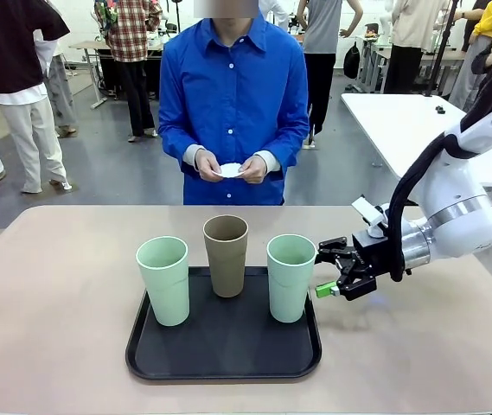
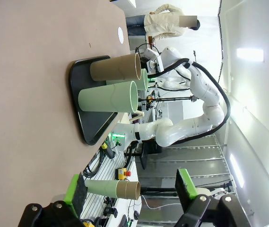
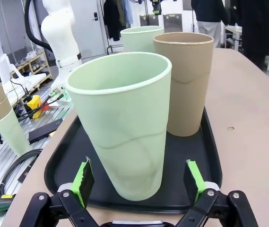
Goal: Place coasters on the table and set cups on them.
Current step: Pick up one Reusable plastic cup and place it on a coaster set by the human.
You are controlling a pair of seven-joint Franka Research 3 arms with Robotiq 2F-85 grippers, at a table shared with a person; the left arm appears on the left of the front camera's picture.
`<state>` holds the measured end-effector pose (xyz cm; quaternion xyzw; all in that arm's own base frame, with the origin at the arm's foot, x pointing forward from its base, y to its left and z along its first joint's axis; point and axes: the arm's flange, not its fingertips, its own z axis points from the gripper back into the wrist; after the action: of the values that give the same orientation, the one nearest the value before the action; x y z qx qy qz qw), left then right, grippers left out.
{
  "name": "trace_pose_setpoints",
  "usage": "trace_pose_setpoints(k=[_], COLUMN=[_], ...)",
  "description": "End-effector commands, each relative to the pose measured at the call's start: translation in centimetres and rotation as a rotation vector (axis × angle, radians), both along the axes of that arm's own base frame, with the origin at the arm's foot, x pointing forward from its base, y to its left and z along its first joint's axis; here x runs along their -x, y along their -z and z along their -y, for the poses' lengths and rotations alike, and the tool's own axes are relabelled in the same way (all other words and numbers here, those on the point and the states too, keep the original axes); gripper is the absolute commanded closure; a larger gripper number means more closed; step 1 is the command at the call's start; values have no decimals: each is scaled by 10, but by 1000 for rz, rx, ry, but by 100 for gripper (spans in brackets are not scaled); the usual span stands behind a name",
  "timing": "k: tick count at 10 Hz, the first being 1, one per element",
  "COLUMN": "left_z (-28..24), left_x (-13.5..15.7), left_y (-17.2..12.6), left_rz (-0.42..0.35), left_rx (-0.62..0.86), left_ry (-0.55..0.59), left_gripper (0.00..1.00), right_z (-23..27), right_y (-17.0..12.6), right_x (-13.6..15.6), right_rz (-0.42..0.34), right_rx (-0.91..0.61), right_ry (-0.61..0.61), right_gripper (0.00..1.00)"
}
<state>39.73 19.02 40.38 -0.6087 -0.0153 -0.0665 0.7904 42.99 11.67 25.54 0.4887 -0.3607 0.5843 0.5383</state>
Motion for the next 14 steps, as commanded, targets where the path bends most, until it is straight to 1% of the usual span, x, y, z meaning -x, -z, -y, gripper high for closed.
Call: trace_pose_setpoints(k=[1,6,14], left_z=[0,0,0], left_x=[1,1,1], left_y=[-2,-2,-2], left_rz=[6,6,6], left_rx=[8,8,8], left_ry=[-3,-3,-3], left_gripper=[0,0,0], right_z=[-13,-26,-45], right_y=[10,19,24], right_x=[-6,-10,-11], right_rz=[17,-9,-36], right_rx=[-49,-68,-81], right_ry=[-14,-49,-129], right_gripper=[0,0,0])
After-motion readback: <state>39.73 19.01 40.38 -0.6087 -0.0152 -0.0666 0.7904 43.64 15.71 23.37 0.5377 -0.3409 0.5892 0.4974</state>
